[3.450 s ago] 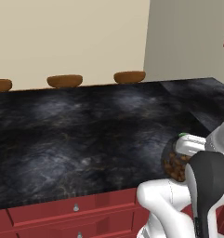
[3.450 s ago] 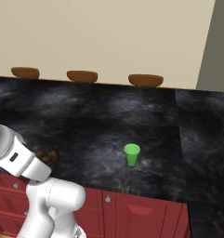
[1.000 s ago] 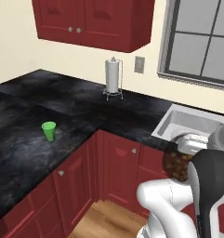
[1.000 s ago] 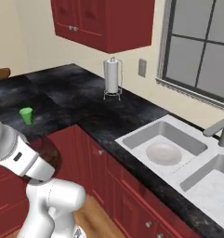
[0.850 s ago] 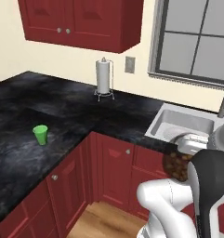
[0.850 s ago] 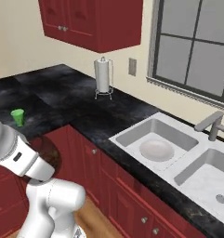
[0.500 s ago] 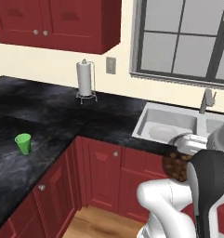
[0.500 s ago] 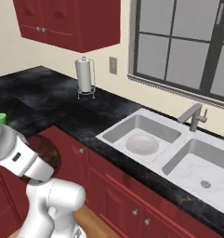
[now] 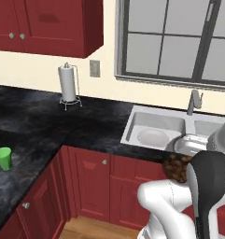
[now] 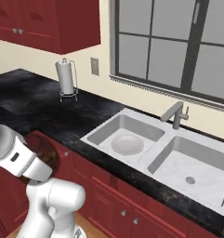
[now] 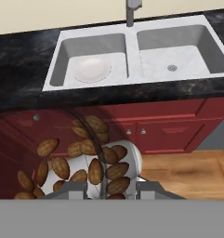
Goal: Pick the cup and jar and place them in the sink. Then turn on the water.
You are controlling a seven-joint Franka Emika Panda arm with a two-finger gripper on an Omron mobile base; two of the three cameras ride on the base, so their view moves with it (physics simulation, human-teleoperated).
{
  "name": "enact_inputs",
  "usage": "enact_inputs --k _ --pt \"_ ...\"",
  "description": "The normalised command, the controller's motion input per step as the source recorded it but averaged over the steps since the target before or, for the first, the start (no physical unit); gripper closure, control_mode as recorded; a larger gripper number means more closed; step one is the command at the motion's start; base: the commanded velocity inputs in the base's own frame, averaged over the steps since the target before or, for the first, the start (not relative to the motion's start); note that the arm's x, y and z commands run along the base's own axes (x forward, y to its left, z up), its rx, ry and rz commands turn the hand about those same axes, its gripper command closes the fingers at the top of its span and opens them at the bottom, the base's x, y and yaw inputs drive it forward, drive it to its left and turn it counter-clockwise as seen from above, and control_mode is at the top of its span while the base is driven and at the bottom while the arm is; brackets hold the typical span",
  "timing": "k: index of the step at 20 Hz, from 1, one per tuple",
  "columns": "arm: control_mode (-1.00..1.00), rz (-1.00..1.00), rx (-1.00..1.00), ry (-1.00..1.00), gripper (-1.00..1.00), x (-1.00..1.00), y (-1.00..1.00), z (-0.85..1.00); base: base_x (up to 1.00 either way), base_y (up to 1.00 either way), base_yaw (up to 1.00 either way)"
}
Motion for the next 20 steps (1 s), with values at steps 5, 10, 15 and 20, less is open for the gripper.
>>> enact_inputs --k 5,10,15,20 --pt "1.0 0.0 0.0 0.0 1.0 0.0 0.0 0.0 0.24 -0.46 -0.12" --pt "1.0 0.0 0.0 0.0 1.0 0.0 0.0 0.0 0.21 -0.55 -0.1" --pt "1.0 0.0 0.0 0.0 1.0 0.0 0.0 0.0 0.2 -0.61 -0.11" --pt "1.0 0.0 0.0 0.0 1.0 0.0 0.0 0.0 0.18 -0.49 -0.2"
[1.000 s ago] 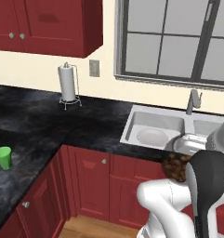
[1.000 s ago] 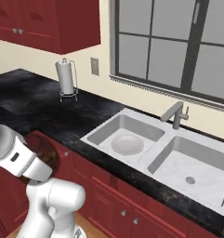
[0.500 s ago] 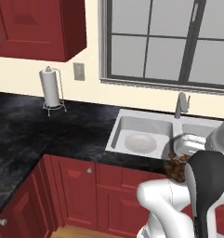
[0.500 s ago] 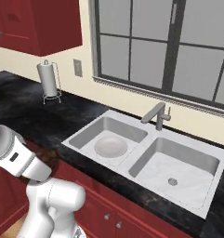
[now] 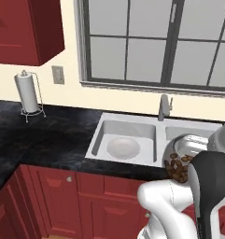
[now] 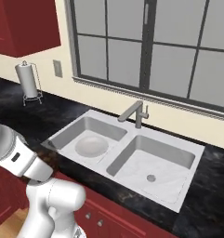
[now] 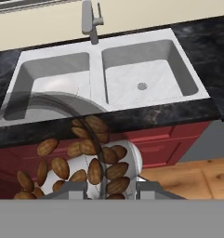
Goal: Pick the cup and jar and place them in the sink. Then turn on the water.
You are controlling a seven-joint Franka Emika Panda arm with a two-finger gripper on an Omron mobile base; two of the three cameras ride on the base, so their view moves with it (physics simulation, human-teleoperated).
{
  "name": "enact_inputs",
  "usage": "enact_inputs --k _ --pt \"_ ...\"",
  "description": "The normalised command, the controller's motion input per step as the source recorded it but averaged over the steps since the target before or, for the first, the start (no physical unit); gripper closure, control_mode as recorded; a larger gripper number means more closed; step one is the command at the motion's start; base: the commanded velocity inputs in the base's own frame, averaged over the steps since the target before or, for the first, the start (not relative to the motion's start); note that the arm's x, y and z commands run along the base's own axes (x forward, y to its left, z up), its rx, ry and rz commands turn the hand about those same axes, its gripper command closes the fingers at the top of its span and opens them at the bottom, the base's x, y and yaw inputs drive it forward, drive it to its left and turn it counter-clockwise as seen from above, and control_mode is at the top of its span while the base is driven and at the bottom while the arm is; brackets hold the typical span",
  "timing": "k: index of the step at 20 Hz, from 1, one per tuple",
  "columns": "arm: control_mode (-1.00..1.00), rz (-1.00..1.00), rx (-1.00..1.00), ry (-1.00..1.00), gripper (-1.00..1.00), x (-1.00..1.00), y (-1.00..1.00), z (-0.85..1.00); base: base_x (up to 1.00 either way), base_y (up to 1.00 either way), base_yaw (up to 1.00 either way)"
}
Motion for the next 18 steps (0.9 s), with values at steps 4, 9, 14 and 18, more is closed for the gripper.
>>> enact_inputs --k 4,9,14,18 --pt "1.0 0.0 0.0 0.0 1.0 0.0 0.0 0.0 0.22 -0.34 -0.28" --pt "1.0 0.0 0.0 0.0 1.0 0.0 0.0 0.0 0.22 -0.18 -0.41" --pt "1.0 0.0 0.0 0.0 1.0 0.0 0.0 0.0 0.32 -0.16 -0.42" --pt "1.0 0.0 0.0 0.0 1.0 0.0 0.0 0.0 0.47 -0.07 -0.27"
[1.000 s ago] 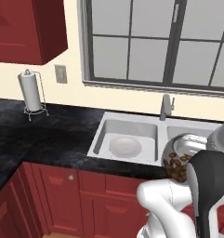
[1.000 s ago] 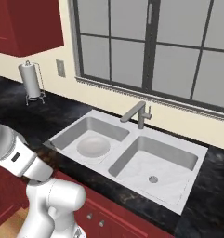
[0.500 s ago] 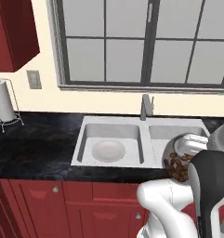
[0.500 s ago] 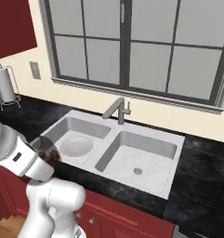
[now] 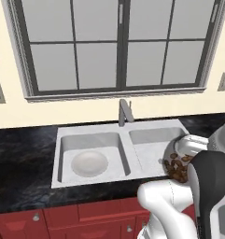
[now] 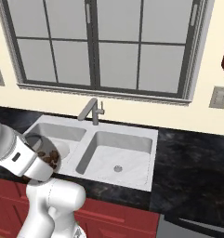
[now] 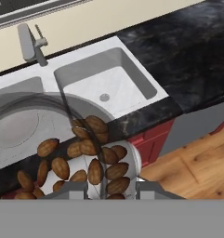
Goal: Pick the cup and jar and place them in the sink. Then turn on the water.
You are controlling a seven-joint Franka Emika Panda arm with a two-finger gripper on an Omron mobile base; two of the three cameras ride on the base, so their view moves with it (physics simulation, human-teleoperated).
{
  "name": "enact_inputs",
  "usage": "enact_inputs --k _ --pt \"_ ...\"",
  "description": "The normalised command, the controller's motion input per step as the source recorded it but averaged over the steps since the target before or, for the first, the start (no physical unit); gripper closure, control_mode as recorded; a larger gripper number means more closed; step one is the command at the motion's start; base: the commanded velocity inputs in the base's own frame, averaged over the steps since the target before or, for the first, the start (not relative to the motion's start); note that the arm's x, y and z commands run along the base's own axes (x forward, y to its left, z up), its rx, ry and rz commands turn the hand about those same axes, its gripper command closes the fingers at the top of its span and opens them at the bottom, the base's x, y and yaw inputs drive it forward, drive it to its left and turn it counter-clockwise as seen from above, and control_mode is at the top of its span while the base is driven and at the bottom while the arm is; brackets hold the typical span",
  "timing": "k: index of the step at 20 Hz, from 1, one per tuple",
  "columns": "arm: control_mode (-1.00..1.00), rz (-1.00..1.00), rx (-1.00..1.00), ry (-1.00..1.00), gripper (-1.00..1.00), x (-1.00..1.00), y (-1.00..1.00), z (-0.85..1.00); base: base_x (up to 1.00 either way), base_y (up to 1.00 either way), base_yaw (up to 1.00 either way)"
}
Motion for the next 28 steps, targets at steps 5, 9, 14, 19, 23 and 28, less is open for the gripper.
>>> enact_inputs --k 5,9,14,19,23,28 --pt "1.0 0.0 0.0 0.0 1.0 0.0 0.0 0.0 0.71 0.0 -0.11" --pt "1.0 0.0 0.0 0.0 1.0 0.0 0.0 0.0 0.78 0.0 -0.03" --pt "1.0 0.0 0.0 0.0 1.0 0.0 0.0 0.0 0.87 -0.12 0.0" --pt "1.0 0.0 0.0 0.0 1.0 0.0 0.0 0.0 0.95 -0.35 0.0" --pt "1.0 0.0 0.0 0.0 1.0 0.0 0.0 0.0 0.86 -0.16 0.0" --pt "-1.0 0.0 0.0 0.0 1.0 0.16 0.0 0.0 0.36 0.0 0.01"
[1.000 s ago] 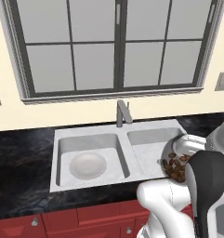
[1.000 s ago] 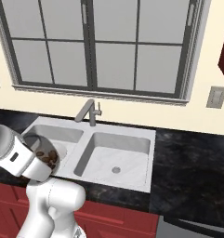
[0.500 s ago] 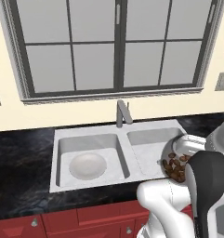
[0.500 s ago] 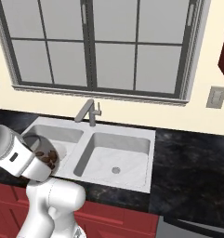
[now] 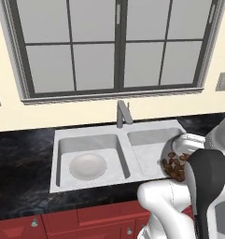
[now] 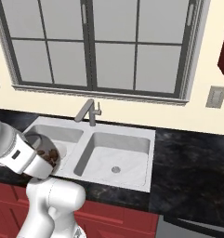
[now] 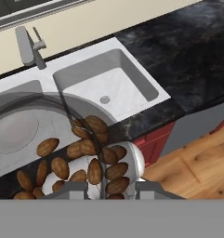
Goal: Pick the cup and jar and place them in the sink. Then turn on the water.
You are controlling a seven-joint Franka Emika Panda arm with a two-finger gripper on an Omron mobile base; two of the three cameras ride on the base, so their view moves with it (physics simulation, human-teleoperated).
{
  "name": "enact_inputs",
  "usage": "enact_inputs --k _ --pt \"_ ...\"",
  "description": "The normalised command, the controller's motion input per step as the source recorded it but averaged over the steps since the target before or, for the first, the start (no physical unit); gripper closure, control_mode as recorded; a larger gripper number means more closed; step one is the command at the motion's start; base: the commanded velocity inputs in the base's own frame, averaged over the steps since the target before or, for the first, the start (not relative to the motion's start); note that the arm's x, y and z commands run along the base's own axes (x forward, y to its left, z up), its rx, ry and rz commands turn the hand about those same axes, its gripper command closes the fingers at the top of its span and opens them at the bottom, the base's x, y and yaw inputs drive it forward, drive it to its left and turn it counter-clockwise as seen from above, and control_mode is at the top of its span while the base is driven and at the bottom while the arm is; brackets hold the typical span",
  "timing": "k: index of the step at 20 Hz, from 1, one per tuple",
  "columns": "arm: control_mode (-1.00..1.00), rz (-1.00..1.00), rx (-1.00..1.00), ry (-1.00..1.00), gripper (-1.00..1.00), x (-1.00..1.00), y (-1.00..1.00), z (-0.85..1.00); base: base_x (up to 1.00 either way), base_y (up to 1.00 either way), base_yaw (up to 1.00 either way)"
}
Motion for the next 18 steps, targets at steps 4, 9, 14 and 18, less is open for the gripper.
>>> enact_inputs --k 4,9,14,18 --pt "-1.0 0.0 0.0 0.0 1.0 0.39 0.0 0.0 0.0 0.0 0.0" --pt "-1.0 0.06 0.0 0.01 1.0 0.34 -0.13 0.0 0.0 0.0 0.0" --pt "-1.0 0.11 0.03 0.0 1.0 0.21 -0.43 0.0 0.0 0.0 0.0" --pt "-1.0 0.04 0.01 0.0 1.0 0.27 -0.14 0.0 0.0 0.0 0.0"
